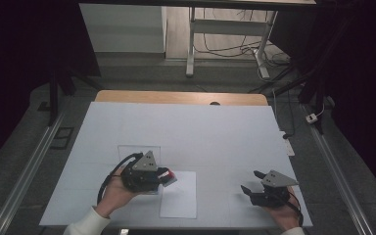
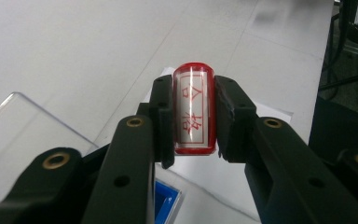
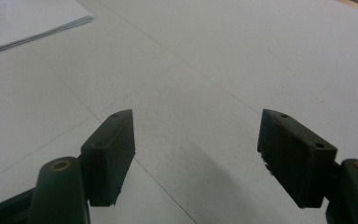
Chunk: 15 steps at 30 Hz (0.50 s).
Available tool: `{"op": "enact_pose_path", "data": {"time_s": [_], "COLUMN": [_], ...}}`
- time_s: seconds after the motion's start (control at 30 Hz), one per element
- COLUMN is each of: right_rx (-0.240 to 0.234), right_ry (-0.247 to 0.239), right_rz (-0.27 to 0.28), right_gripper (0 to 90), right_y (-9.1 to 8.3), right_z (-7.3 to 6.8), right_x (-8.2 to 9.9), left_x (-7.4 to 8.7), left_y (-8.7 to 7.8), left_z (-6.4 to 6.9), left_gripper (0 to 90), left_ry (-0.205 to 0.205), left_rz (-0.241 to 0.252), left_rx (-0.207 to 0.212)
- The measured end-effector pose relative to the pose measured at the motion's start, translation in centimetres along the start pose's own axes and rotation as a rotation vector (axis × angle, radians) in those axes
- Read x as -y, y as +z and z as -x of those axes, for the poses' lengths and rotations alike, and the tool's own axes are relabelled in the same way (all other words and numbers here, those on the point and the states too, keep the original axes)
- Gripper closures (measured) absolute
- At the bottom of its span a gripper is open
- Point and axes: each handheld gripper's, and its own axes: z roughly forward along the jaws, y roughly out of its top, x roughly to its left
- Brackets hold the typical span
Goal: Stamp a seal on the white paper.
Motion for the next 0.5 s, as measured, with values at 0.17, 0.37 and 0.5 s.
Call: {"op": "enact_pose_path", "data": {"time_s": [0.17, 0.37, 0.5], "right_rx": [-0.001, 0.000, -0.001], "right_ry": [0.001, 0.001, 0.002], "right_rz": [0.003, 0.000, -0.002], "right_gripper": [27.0, 27.0, 27.0], "right_y": [0.0, 0.0, 0.0], "right_z": [0.0, 0.0, 0.0], "right_x": [0.0, 0.0, 0.0], "left_x": [-0.3, -0.6, -0.7], "left_y": [0.8, 1.9, 2.7], "left_z": [0.3, 0.5, 0.6], "left_gripper": [70.4, 70.4, 70.4], "left_ry": [0.009, 0.019, 0.027], "left_rz": [-0.014, -0.040, -0.062], "left_rx": [0.013, 0.025, 0.031]}}
